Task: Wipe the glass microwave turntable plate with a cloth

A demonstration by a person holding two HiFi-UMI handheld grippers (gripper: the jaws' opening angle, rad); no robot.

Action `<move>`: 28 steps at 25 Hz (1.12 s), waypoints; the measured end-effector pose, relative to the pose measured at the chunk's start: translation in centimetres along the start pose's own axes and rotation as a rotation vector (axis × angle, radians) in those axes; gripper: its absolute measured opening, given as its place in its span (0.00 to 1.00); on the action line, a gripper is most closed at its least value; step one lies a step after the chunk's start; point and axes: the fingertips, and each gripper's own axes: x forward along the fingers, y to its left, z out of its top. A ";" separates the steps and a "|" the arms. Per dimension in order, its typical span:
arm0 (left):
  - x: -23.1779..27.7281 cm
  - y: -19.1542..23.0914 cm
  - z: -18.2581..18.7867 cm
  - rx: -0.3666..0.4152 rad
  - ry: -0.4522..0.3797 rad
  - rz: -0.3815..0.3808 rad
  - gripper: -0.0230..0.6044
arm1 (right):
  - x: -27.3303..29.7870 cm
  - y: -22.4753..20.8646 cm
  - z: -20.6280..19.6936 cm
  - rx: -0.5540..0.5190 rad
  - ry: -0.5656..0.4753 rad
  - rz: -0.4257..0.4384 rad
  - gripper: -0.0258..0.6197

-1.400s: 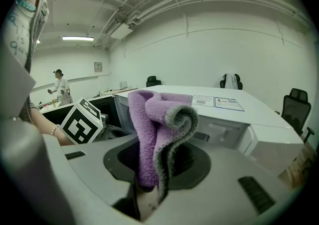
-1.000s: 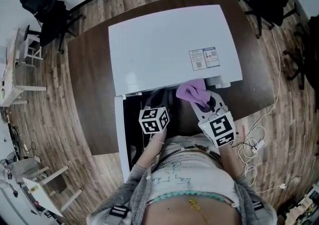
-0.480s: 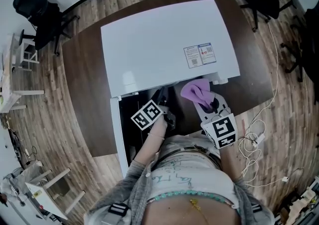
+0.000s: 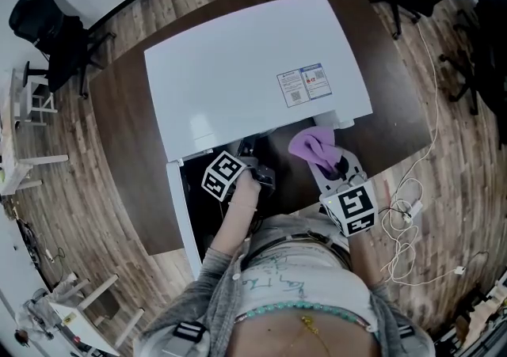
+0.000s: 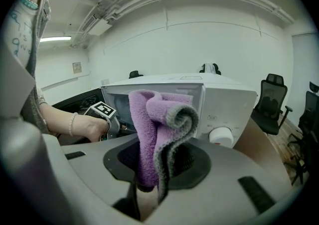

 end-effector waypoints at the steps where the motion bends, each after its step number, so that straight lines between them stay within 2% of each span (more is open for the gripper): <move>1: 0.2 0.2 -0.1 -0.020 0.004 0.009 0.35 | 0.0 -0.1 -0.1 0.004 0.000 -0.002 0.22; 4: 0.8 0.4 0.2 -0.061 -0.006 0.033 0.39 | -0.1 -0.1 -0.2 0.014 -0.001 -0.002 0.22; 9: 1.2 0.3 0.1 -0.067 -0.010 0.061 0.41 | -0.1 -0.5 -0.6 0.029 0.002 -0.001 0.22; 16: 0.9 0.7 0.1 -0.103 -0.001 0.045 0.41 | 0.0 -0.7 -0.5 0.030 -0.005 0.007 0.22; 22: 0.4 0.6 -0.1 -0.102 0.002 0.018 0.33 | -0.2 -0.8 -0.6 0.019 -0.005 0.012 0.22; 28: -0.5 0.2 -0.2 -0.080 0.003 -0.022 0.21 | -0.4 -0.6 -0.6 0.015 -0.009 0.021 0.22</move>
